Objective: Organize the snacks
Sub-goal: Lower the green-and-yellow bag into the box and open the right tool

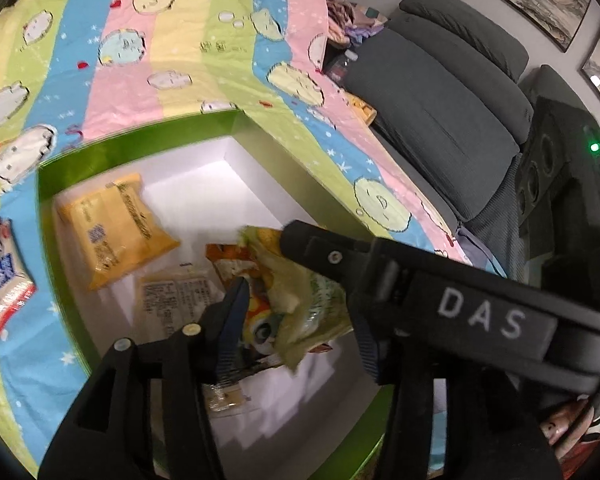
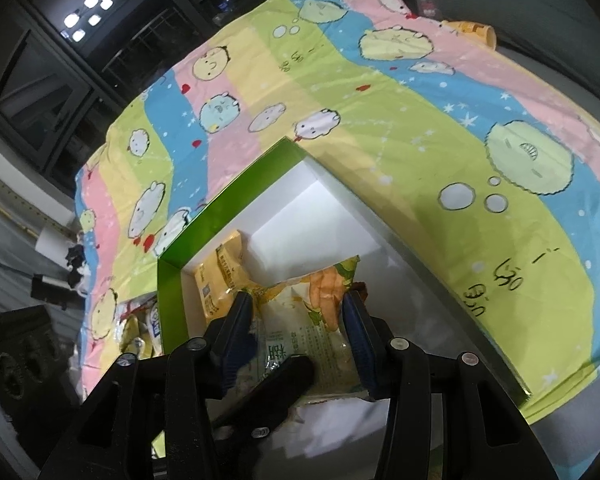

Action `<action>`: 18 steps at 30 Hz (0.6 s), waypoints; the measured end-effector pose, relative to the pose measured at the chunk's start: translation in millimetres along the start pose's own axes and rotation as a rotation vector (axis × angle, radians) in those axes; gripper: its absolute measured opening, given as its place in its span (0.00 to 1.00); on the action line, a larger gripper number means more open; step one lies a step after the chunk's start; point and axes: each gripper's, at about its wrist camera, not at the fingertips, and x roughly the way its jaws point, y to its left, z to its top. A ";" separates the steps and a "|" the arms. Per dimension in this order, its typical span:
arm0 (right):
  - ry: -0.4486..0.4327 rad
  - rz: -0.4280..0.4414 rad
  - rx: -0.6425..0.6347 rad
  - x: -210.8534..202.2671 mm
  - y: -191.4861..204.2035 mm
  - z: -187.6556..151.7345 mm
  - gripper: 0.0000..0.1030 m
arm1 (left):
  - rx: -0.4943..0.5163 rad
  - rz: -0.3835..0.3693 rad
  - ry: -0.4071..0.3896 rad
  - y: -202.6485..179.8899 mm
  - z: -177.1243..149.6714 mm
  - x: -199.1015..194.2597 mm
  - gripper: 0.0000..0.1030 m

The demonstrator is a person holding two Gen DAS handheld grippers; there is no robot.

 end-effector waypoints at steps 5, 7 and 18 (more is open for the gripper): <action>-0.040 -0.003 -0.013 -12.8 7.2 -1.8 0.50 | -0.006 0.016 -0.048 8.0 0.4 -28.3 0.61; -0.058 0.010 -0.024 -18.5 12.9 -2.8 0.50 | -0.009 0.031 -0.075 12.0 -0.6 -40.1 0.66; -0.129 0.028 -0.101 -31.4 52.5 -10.2 0.65 | -0.089 0.142 -0.215 56.3 -13.3 -112.7 0.90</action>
